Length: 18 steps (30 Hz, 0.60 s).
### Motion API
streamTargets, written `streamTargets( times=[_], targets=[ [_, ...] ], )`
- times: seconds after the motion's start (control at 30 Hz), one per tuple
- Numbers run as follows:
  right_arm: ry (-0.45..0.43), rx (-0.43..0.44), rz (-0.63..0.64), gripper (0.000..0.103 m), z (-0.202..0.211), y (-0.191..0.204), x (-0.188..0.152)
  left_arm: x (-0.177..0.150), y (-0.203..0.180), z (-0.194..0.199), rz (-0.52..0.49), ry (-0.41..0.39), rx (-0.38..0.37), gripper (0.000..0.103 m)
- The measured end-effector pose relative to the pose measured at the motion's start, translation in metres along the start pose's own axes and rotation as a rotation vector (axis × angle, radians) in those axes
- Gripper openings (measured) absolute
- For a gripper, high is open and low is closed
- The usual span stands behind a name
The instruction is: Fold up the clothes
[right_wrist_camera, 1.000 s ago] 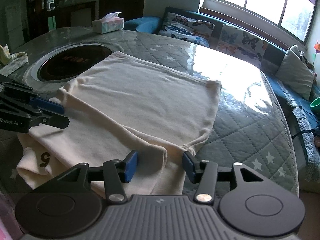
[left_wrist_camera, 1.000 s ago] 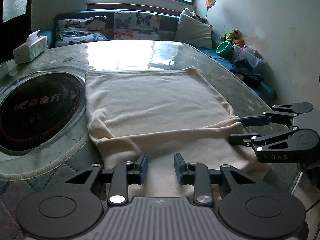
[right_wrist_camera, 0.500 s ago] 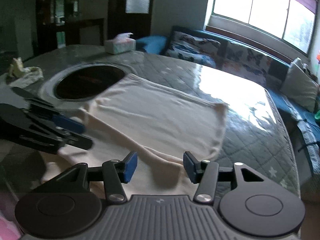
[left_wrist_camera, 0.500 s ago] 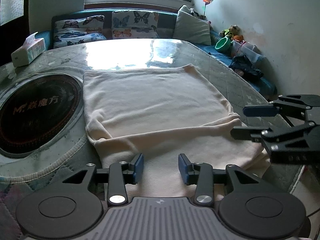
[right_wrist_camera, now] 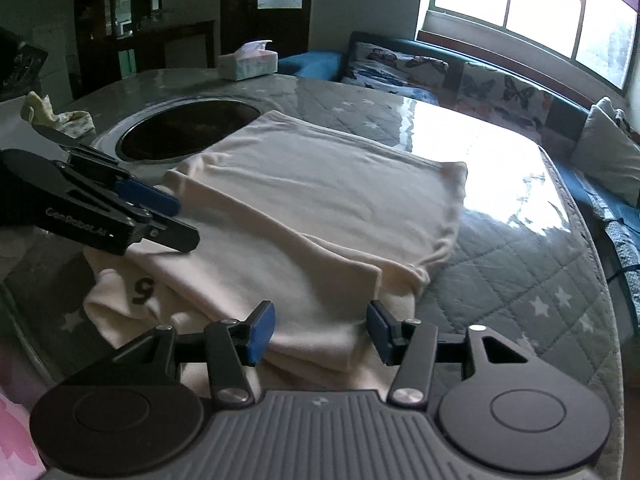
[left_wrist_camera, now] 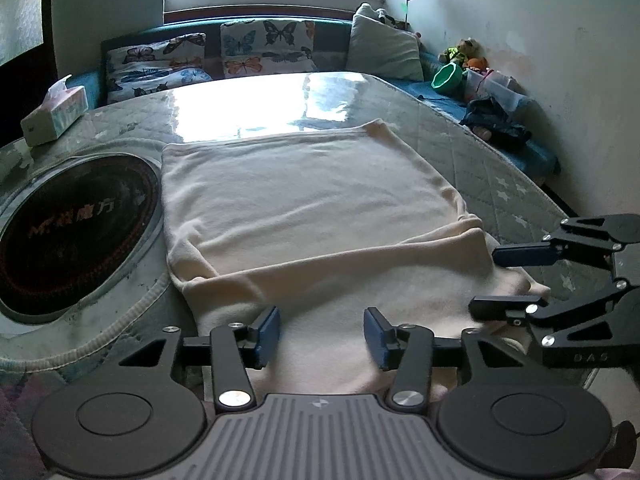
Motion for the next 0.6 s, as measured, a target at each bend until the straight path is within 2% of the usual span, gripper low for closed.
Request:
streamTargets(
  times=[0.13, 0.4, 0.6],
  targets=[
    [-0.007, -0.009, 0.003, 0.052, 0.004, -0.003, 0.0, 0.0, -0.001, -0.001, -0.005, 0.002, 0.005, 0.053],
    [-0.081, 0.034, -0.007, 0.05, 0.007, 0.006, 0.015, 0.0, -0.005, -0.002, -0.024, 0.005, 0.019, 0.056],
    [-0.061, 0.047, 0.005, 0.049, -0.015, 0.009, 0.017, 0.001, -0.006, -0.003, -0.033, 0.006, 0.021, 0.058]
  ],
)
Point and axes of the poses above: each gripper's, at about its wrist camera, not at the fingertips, and z roughly against the way its jaws point, y to its left, x to its top, the point moved 1 cm from there along -z, roughly the way its jaws point, and after that the axes turned 8 degrees about -z, right-handed, at the moved point
